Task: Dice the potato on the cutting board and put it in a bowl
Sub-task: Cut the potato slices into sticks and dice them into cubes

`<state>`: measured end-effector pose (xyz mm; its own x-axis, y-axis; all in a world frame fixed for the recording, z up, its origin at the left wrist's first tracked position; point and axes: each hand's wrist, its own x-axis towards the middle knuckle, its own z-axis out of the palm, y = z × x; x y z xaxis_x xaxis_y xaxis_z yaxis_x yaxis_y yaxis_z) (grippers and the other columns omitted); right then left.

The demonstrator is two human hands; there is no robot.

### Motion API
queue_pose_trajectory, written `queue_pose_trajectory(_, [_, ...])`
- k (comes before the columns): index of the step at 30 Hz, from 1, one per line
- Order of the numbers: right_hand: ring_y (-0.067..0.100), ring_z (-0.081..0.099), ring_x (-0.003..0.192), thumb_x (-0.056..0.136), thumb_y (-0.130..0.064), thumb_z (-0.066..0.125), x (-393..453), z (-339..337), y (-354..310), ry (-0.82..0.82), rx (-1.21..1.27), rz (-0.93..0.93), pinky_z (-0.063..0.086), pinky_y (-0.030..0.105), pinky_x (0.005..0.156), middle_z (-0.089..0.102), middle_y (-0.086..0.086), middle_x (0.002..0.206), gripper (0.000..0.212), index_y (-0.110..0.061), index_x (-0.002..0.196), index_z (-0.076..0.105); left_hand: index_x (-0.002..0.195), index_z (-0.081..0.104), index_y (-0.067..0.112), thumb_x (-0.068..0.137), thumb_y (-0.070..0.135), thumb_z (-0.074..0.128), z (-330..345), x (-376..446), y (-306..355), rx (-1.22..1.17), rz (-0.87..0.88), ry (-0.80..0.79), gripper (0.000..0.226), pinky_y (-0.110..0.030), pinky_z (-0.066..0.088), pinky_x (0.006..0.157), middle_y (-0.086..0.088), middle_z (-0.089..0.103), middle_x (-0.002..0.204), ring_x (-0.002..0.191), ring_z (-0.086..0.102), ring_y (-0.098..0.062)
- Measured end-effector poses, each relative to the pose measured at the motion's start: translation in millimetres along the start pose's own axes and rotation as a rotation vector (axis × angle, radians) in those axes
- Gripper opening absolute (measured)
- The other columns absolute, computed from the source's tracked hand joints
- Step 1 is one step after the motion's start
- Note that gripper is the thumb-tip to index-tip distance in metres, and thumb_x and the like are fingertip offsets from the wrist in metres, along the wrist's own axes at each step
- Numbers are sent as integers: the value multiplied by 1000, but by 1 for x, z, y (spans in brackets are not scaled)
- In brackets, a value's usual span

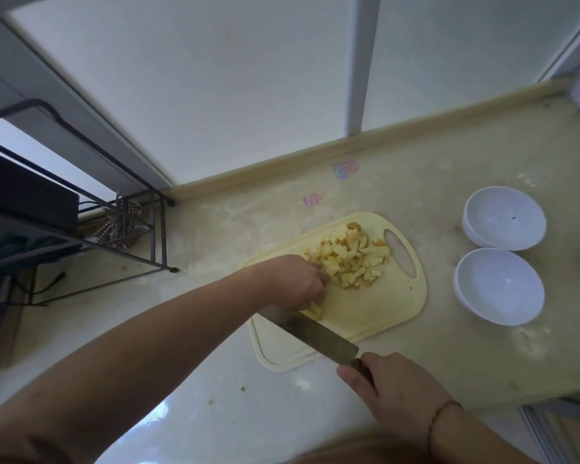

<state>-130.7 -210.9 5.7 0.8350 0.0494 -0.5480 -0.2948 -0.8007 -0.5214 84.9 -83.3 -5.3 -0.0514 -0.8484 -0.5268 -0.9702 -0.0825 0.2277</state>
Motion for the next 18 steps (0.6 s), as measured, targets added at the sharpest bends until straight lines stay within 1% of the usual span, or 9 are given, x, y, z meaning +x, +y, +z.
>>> queue_pose_trajectory(1, [20, 55, 78, 82, -78, 14, -1, 0, 1, -1, -10, -5, 37, 33, 67, 49, -6, 74, 51, -32, 69, 33, 120, 68, 20, 96, 23, 58, 0, -1, -1, -22, 1, 31, 27, -23, 41, 80, 2, 59, 116, 109, 50, -17])
queue_pose_trajectory(3, [17, 51, 74, 66, -87, -1, -3, 0, 3, 9, -24, -17, 37, 32, 66, 46, -7, 69, 64, -32, 67, 32, 121, 69, 19, 95, 23, 59, 0, -5, -5, -78, -20, 85, 28, -30, 48, 84, 0, 62, 114, 107, 53, -20])
queue_pose_trajectory(5, [15, 50, 71, 52, -92, -13, -5, 0, 6, 24, -43, -21, 37, 32, 65, 44, -8, 66, 77, -32, 67, 33, 124, 69, 21, 95, 23, 60, 0, -9, -7, -117, -53, 91, 30, -34, 49, 86, 1, 63, 115, 107, 54, -20])
queue_pose_trajectory(6, [13, 48, 68, 49, -94, -16, -7, -1, 8, 22, -40, -20, 37, 32, 65, 44, -8, 65, 81, -32, 66, 33, 125, 68, 22, 95, 23, 61, 1, -11, -8, -123, -62, 91, 31, -34, 49, 88, 1, 63, 115, 107, 54, -19])
queue_pose_trajectory(9, [8, 42, 61, 44, -96, -16, -14, -6, 10, -40, -29, -9, 35, 30, 61, 44, -8, 64, 85, -32, 66, 34, 122, 71, 22, 93, 23, 64, 3, -12, -11, -119, -65, 120, 30, -36, 51, 87, 1, 63, 111, 105, 55, -19])
queue_pose_trajectory(12, [6, 44, 63, 42, -98, -15, -23, -13, 16, -79, -24, 24, 36, 26, 60, 48, -8, 67, 86, -31, 67, 35, 120, 71, 21, 92, 27, 66, 7, -10, -13, -93, -54, 144, 29, -34, 51, 86, 2, 63, 111, 105, 54, -18])
queue_pose_trajectory(14, [4, 48, 65, 41, -98, -13, -32, -17, 24, -89, -1, 54, 39, 22, 63, 53, -8, 70, 86, -32, 66, 36, 119, 71, 20, 92, 29, 67, 11, -9, -13, -85, -39, 180, 29, -32, 51, 84, 2, 62, 110, 102, 55, -17])
queue_pose_trajectory(16, [4, 56, 72, 39, -100, -12, -43, -20, 30, -81, 16, 80, 45, 23, 71, 62, -6, 77, 89, -32, 67, 38, 119, 70, 18, 92, 28, 67, 15, -8, -14, -89, -36, 214, 28, -31, 51, 84, 1, 63, 109, 101, 55, -16])
queue_pose_trajectory(18, [2, 60, 77, 36, -101, -13, -52, -21, 36, -55, 30, 109, 47, 20, 74, 63, -7, 74, 94, -31, 67, 41, 113, 71, 16, 93, 25, 66, 19, -9, -15, -91, -39, 261, 23, -33, 53, 81, 0, 65, 105, 98, 57, -18])
